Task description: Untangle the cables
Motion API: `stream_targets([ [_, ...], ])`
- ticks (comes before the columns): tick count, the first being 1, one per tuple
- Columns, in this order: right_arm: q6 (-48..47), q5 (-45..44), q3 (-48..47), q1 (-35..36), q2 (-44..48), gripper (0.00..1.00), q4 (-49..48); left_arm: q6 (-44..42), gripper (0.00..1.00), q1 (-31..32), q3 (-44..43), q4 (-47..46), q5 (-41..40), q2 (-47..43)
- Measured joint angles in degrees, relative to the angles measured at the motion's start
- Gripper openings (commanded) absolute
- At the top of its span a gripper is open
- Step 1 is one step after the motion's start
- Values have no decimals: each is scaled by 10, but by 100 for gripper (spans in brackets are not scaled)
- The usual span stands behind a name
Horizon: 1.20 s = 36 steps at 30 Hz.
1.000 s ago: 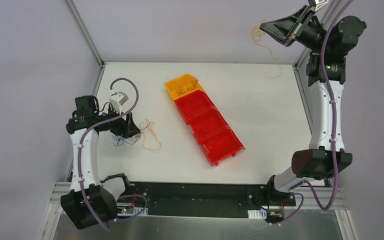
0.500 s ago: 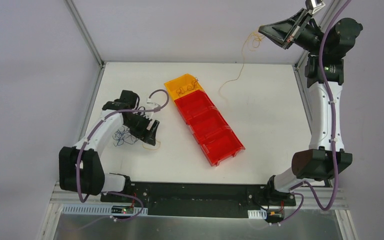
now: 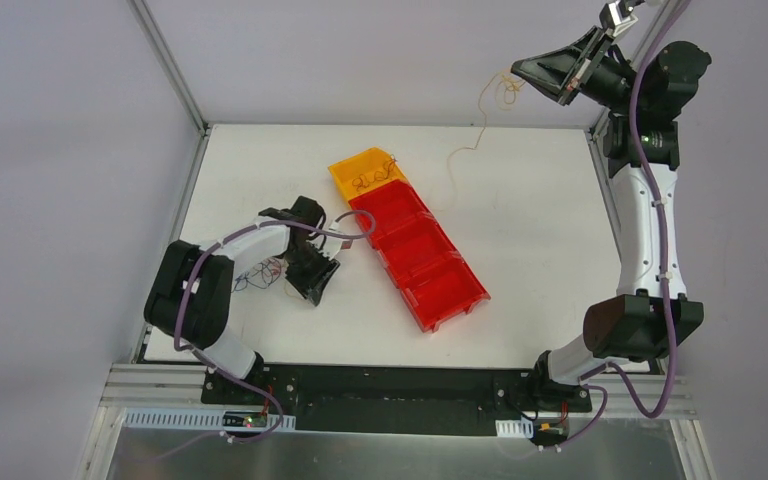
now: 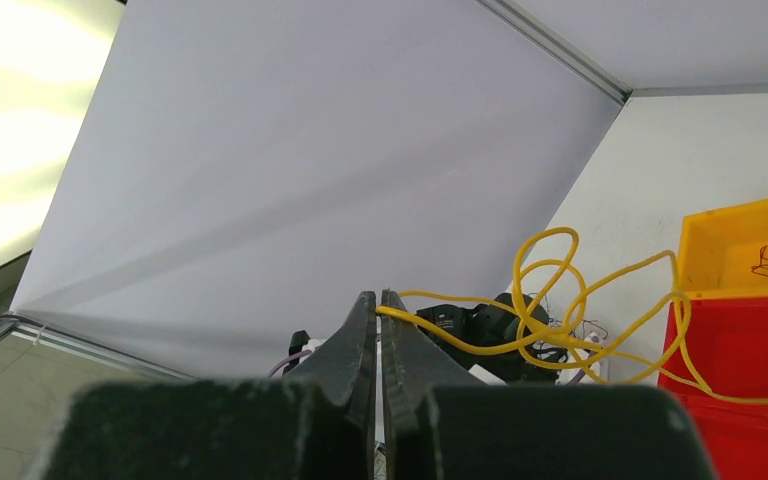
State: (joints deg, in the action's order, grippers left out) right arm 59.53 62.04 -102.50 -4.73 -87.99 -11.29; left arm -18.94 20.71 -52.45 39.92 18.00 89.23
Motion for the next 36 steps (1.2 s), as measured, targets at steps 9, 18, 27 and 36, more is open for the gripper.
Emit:
stream_targets([
  [9, -28, -1, 1, 0, 22, 0, 21, 14, 0, 30, -54, 62, 61, -18],
  [18, -43, -7, 0, -2, 36, 0, 37, 46, 0, 24, -313, 188, 295, -65],
  [27, -45, -6, 37, -2, 40, 0, 43, 89, 0, 24, -572, 185, 358, 108],
  [36, -49, 3, 45, -2, 46, 0, 47, 71, 0, 25, -645, 152, 374, 245],
])
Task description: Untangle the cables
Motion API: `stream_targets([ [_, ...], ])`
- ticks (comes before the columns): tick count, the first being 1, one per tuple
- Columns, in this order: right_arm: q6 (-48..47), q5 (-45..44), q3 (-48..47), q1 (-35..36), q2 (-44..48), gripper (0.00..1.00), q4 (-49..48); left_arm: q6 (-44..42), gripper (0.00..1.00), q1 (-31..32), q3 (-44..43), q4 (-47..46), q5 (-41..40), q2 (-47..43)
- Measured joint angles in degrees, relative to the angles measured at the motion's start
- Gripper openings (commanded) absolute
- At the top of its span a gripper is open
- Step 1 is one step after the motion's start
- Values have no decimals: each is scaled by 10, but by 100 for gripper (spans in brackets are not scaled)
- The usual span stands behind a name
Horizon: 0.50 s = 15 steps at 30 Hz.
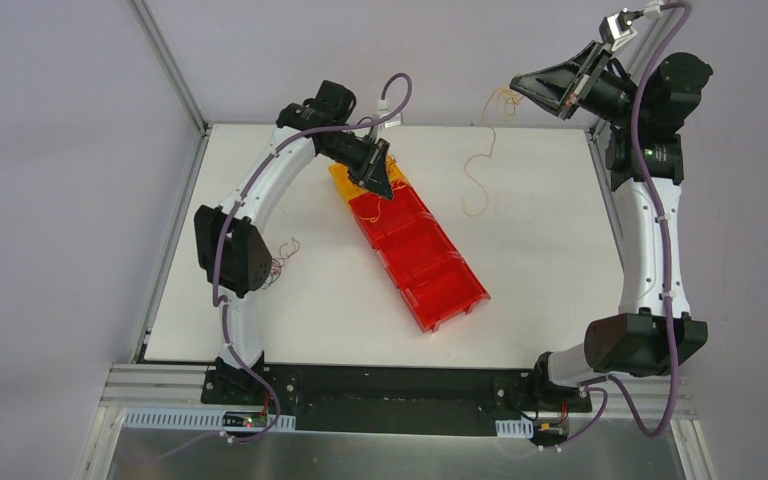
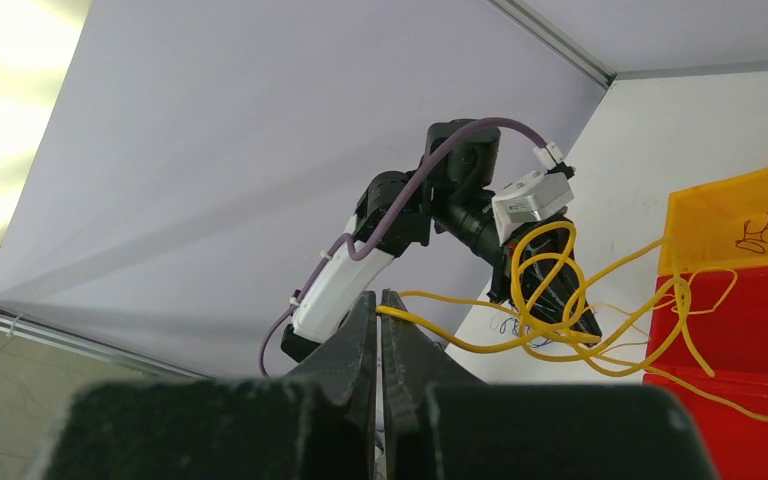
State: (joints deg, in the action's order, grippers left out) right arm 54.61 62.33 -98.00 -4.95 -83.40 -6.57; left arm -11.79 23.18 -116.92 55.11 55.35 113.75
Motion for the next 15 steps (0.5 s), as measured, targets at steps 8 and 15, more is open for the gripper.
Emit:
stream_targets([
  [8, -3, 1, 0, 0, 14, 0, 2, -109, 0, 0, -1, -16, 13, 23],
  [15, -2, 1, 0, 0, 16, 0, 4, -177, 4, 0, 9, -28, 10, 55],
])
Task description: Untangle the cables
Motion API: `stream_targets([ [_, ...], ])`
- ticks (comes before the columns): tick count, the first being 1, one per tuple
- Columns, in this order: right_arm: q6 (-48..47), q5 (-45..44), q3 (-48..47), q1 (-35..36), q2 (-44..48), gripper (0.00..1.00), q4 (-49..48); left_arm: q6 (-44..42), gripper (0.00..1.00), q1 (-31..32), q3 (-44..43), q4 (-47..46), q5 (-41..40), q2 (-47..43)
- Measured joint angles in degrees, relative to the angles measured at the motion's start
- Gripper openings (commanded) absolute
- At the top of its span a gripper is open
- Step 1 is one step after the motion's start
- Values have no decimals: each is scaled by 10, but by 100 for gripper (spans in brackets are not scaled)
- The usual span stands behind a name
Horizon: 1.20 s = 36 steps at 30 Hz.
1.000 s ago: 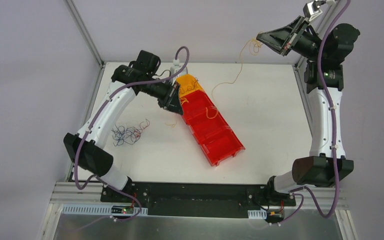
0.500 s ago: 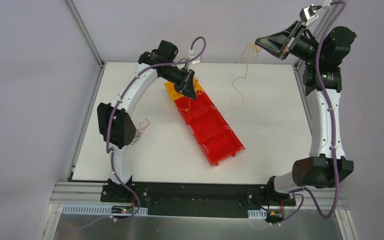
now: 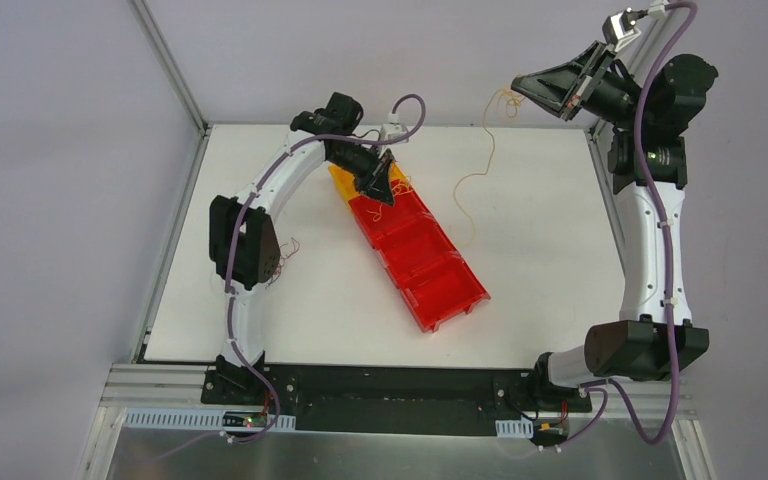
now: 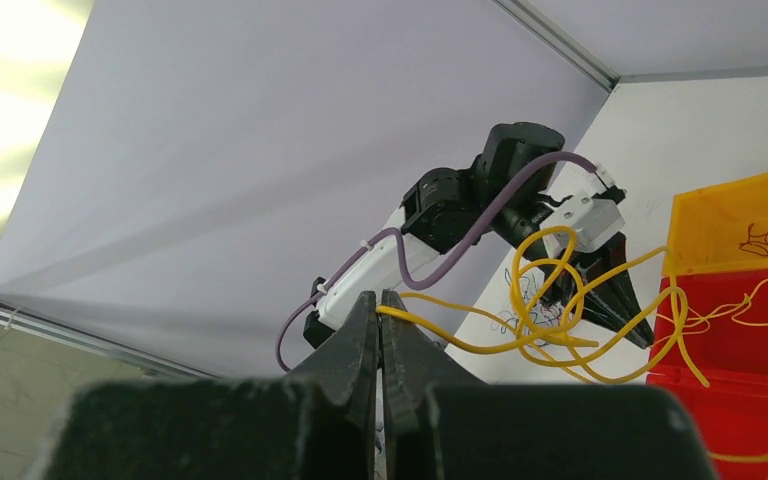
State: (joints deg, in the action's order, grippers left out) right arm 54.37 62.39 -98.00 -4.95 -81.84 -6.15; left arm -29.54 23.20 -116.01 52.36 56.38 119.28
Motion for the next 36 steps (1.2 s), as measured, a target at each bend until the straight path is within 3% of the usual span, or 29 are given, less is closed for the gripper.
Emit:
stream_targets([
  [1, 0, 0, 0, 0, 0, 0, 0, -5, 8, 0, 6, 0, -1, 2],
  [5, 0, 0, 0, 9, 0, 0, 0, -20, 42, 0, 32, 0, -31, 3],
  [11, -30, -7, -18, 66, -5, 0, 32, -8, 69, -13, 63, -2, -56, -23],
  [15, -70, -23, -51, 116, -24, 0, 61, 17, 80, -47, 113, -2, -54, -106],
  [24, -156, -62, -113, 177, -108, 0, 128, 80, 83, -125, 233, -26, -56, -329],
  [36, -224, -84, -186, 234, -187, 0, 181, 122, 87, -124, 354, -49, -113, -449],
])
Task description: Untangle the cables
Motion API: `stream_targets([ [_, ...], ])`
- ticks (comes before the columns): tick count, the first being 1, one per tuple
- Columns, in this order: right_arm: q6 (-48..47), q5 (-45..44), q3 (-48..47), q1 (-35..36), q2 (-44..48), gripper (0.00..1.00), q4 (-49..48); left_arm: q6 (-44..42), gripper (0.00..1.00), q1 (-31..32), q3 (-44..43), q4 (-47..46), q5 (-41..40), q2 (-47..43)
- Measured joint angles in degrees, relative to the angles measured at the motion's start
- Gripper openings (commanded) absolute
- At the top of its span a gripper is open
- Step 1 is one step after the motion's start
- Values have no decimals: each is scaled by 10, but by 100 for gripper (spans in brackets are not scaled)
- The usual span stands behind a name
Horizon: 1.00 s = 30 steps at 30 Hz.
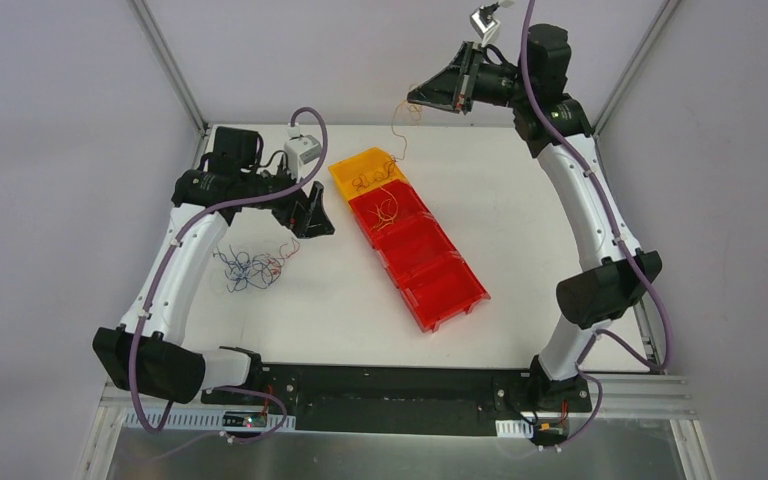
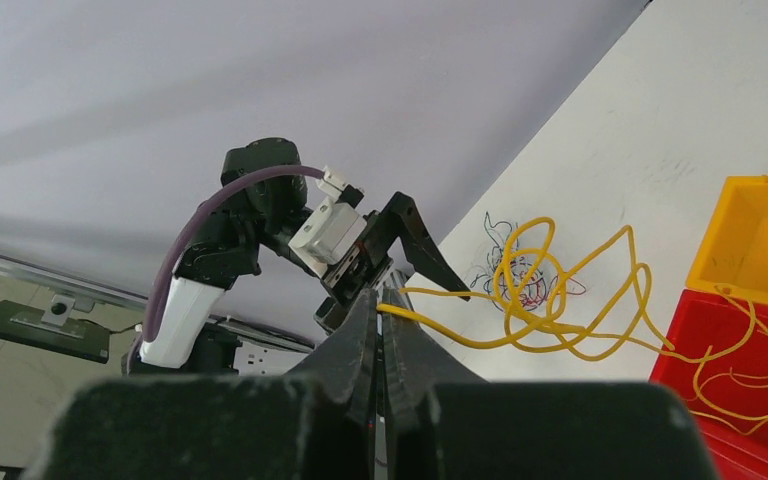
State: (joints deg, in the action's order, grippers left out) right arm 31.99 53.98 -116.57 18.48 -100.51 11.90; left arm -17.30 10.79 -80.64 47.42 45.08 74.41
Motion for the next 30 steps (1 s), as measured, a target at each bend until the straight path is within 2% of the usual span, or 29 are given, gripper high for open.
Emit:
stream_targets([
  [6, -18, -11, -46, 11, -31, 0, 16, 1, 87, 0, 22, -3, -21, -19],
  [12, -34, -13, -34, 12, -31, 0, 17, 10, 87, 0, 23, -10, -25, -19],
  [23, -61, -12, 127, 33, -35, 0, 18, 32, 86, -8, 63, -21, -32, -26],
  [30, -49, -15, 251, 47, -38, 0, -10, 52, 85, -39, 76, -23, -36, -37],
])
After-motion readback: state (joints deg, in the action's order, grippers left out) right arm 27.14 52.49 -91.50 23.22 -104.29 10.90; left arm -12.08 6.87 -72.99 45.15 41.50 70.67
